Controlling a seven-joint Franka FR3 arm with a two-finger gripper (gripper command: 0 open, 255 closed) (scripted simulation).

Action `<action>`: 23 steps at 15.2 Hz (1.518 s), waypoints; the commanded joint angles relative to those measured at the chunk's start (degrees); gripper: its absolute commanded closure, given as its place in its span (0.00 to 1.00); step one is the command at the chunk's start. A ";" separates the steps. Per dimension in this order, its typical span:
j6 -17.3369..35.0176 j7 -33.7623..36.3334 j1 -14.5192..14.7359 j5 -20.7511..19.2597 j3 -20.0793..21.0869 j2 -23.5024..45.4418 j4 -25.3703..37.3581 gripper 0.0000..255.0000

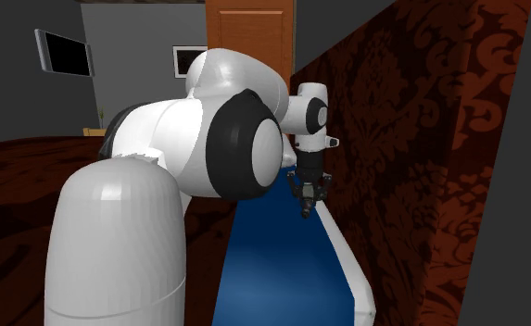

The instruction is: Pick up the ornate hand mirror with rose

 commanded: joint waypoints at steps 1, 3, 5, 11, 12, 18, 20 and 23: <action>0.03 0.00 0.00 0.00 -0.01 0.00 -0.02 1.00; 0.03 0.00 0.00 0.00 -0.01 -0.01 -0.02 1.00; 0.03 0.00 0.00 0.00 -0.01 -0.02 -0.04 1.00; -3.20 0.02 -0.10 0.04 -0.04 0.31 3.51 1.00; -4.01 0.02 -0.13 0.06 -0.05 0.41 4.43 1.00; -9.08 -0.02 -0.38 0.26 -0.12 1.43 10.50 1.00; -10.85 -0.05 -0.50 0.36 -0.15 1.93 12.77 1.00; -12.82 -0.08 -0.64 0.50 -0.18 2.58 15.37 1.00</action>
